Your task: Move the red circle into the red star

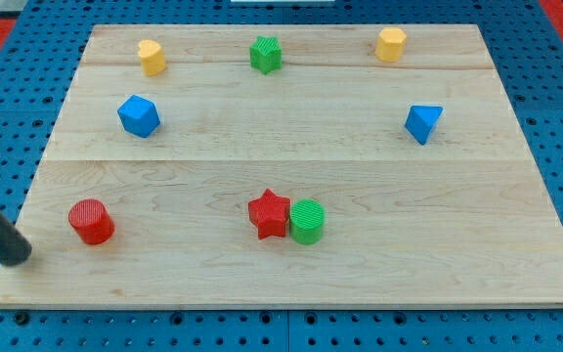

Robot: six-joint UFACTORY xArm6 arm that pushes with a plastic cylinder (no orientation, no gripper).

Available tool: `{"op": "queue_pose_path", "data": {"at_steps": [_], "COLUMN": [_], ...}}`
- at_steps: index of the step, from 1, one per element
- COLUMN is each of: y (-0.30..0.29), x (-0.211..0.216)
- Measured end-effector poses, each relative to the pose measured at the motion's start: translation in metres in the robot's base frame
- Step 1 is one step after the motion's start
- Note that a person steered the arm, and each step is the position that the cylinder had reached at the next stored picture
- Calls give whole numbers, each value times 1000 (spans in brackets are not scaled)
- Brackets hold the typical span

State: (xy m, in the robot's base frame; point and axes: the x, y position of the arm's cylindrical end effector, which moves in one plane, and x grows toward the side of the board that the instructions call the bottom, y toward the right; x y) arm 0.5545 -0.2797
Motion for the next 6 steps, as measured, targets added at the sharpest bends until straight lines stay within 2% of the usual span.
{"op": "queue_pose_path", "data": {"at_steps": [1,2,3,4,6], "y": [39,126,99,101,200], "x": [-33,-28,-18,2,15]}}
